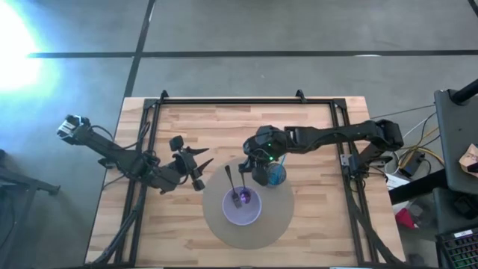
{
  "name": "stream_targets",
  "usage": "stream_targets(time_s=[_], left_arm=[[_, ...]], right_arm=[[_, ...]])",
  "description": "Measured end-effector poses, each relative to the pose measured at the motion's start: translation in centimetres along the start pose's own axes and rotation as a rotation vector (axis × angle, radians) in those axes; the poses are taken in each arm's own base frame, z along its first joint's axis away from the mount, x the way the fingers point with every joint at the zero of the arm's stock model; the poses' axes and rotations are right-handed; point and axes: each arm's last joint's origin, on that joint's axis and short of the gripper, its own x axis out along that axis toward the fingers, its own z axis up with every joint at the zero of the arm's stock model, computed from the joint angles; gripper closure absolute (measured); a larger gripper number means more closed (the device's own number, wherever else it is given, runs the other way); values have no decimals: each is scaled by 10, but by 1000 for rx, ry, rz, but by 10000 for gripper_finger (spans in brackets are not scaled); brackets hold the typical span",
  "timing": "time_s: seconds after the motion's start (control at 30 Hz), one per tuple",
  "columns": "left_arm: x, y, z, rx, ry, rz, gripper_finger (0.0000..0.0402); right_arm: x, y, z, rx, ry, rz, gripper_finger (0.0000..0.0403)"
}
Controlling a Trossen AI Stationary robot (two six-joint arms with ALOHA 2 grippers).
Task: Pick & Place Utensil
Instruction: Put the spoon into the bowl
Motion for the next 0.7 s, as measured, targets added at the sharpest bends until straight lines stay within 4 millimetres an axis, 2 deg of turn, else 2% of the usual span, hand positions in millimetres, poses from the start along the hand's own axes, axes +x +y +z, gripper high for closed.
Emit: stream_targets(time_s=[0.43,0.7], left_arm=[[0,0,0,1,0,0,236],[0,0,0,0,0,0,236]], right_arm=[[9,-1,-6,13,-4,-46,392],[22,3,-15,3,21,-79,392]])
